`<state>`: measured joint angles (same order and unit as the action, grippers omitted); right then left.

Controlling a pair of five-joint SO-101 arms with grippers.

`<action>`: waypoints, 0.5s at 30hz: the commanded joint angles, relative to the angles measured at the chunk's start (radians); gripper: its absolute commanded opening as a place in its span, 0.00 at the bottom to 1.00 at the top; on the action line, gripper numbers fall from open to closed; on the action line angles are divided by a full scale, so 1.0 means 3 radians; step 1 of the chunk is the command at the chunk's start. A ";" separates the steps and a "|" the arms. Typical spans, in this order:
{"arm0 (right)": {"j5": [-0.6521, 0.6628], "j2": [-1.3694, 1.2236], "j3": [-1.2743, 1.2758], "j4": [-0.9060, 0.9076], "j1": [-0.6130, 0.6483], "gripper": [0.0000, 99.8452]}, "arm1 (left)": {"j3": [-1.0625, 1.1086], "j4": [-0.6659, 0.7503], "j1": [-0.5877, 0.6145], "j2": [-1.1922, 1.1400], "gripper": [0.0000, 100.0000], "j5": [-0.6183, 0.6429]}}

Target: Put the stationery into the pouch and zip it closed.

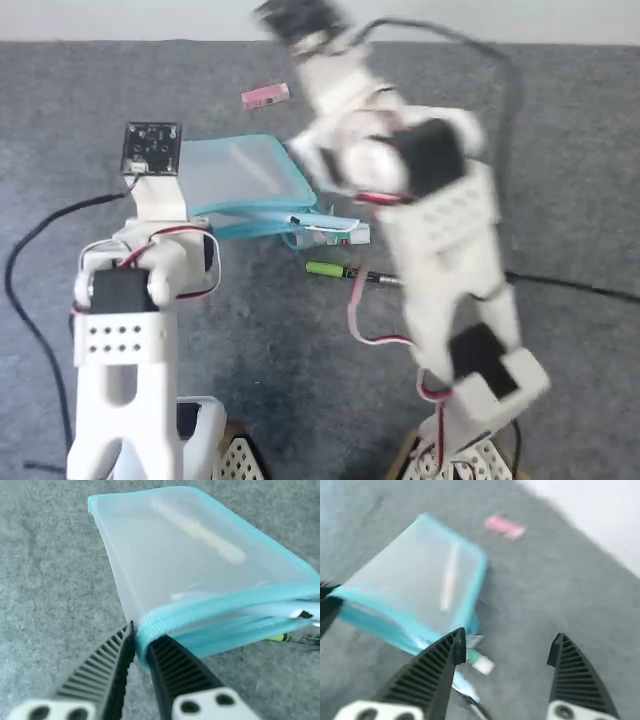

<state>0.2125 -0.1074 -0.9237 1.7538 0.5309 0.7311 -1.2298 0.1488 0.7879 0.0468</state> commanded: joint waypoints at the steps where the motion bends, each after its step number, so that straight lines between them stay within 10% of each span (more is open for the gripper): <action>1: 0.0578 0.0417 0.0706 0.0141 -0.0407 0.27 | -0.0253 -0.0010 -0.0005 -0.0138 0.01 0.0066; 15: 0.1084 0.0212 0.2312 -0.0611 -0.0867 0.27 | -0.0361 -0.0061 0.0000 0.0046 0.01 0.0143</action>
<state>0.5163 -0.0276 -0.2225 1.6157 0.2762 0.6805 -1.2421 0.1488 0.7557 0.0729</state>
